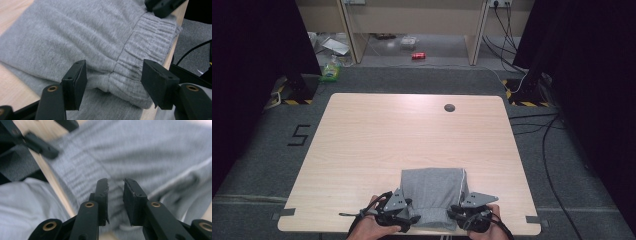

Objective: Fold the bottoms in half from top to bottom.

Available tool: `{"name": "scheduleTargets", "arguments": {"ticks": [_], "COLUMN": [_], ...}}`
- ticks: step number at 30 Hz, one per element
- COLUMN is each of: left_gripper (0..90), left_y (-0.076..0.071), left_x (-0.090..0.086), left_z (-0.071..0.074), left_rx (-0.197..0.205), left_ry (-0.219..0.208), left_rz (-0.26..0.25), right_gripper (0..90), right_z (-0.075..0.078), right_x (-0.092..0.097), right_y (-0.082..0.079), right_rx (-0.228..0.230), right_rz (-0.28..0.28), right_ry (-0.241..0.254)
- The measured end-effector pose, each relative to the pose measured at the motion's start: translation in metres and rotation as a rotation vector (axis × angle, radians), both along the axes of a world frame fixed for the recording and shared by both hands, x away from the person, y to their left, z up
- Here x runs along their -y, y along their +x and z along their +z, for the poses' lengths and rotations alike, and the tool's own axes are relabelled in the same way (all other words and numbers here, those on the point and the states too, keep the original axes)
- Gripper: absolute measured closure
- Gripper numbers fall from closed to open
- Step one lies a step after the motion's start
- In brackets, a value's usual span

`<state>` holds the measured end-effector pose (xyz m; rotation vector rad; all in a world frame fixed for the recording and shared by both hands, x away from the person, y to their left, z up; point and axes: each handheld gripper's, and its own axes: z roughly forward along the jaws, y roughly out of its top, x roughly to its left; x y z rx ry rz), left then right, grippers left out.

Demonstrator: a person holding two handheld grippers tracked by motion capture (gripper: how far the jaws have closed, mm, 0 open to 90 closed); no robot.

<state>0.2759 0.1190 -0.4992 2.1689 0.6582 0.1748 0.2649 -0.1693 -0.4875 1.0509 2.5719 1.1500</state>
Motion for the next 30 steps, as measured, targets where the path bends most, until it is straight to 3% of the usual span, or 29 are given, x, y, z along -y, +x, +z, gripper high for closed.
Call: {"name": "scheduleTargets", "arguments": {"ticks": [3,6,9,11,13,19,30], "left_gripper": [37.0,37.1,36.0,34.1,34.4,33.7,33.4], "left_y": [-0.002,-0.001,0.001,0.005,0.009,0.021,0.056], "left_x": [0.002,0.001,-0.002,-0.007,-0.011,-0.018,-0.029], "left_z": [-0.002,-0.001,0.002,0.005,0.009,0.019,0.018], "left_rx": [0.005,0.001,-0.002,-0.020,-0.011,0.002,0.004], "left_ry": [0.013,0.016,-0.018,-0.060,-0.068,-0.090,-0.089], "left_rz": [-0.004,-0.006,0.008,0.027,0.040,0.078,0.180], "right_gripper": [73.1,72.2,56.7,51.3,47.3,44.6,47.2], "right_z": [-0.007,-0.005,0.000,0.005,0.012,0.026,0.028], "right_x": [0.004,0.002,-0.001,0.002,0.006,0.014,0.030], "right_y": [-0.008,-0.009,-0.004,0.000,0.004,0.024,0.076], "right_rx": [0.011,0.010,0.000,0.013,0.032,0.112,0.160], "right_rz": [-0.024,-0.025,-0.022,-0.042,-0.064,-0.124,-0.265], "right_ry": [0.017,-0.005,-0.021,0.018,0.047,0.061,0.015]}}
